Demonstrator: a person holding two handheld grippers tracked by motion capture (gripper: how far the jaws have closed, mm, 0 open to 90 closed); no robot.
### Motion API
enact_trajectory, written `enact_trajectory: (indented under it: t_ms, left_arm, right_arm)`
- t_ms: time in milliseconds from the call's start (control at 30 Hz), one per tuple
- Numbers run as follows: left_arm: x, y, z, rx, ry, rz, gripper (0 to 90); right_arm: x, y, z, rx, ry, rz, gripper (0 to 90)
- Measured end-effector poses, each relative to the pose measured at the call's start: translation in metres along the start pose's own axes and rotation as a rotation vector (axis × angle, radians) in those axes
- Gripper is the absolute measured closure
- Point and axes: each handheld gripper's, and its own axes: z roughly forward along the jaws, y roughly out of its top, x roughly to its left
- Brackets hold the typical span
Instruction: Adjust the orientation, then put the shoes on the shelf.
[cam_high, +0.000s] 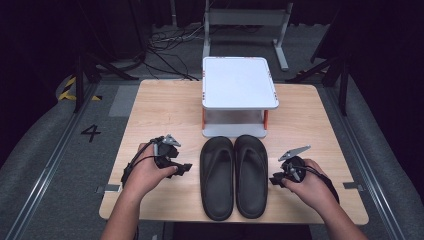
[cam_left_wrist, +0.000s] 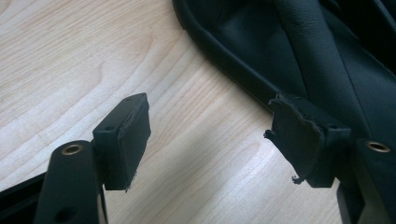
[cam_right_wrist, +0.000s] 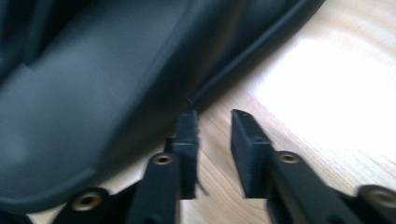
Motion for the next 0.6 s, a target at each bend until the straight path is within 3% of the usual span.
enact_trajectory:
  t_ms: [133,233,333,400,467,600]
  left_arm:
    - [0.001,0.000,-0.002,-0.007,0.000,-0.008,29.5]
    - [0.001,0.000,-0.004,-0.017,0.003,-0.005,29.5]
    - [0.001,0.000,-0.007,-0.026,0.008,-0.007,29.6]
    - [0.001,-0.002,-0.008,-0.031,0.012,-0.019,29.6]
    - [0.003,-0.006,-0.010,-0.026,0.018,-0.024,29.6]
    - [0.003,-0.010,-0.011,-0.017,0.018,-0.038,29.5]
  right_arm:
    - [0.016,0.010,-0.009,-0.089,-0.004,-0.018,50.5]
    - [0.028,0.018,-0.005,-0.132,0.038,-0.007,44.8]
    - [0.035,0.022,-0.003,-0.117,0.002,-0.029,44.3]
    - [0.040,0.025,-0.003,-0.135,-0.025,-0.033,43.0]
    - [0.043,0.029,-0.006,-0.166,-0.001,-0.016,42.4]
    - [0.050,0.035,-0.009,-0.187,-0.001,-0.024,40.5]
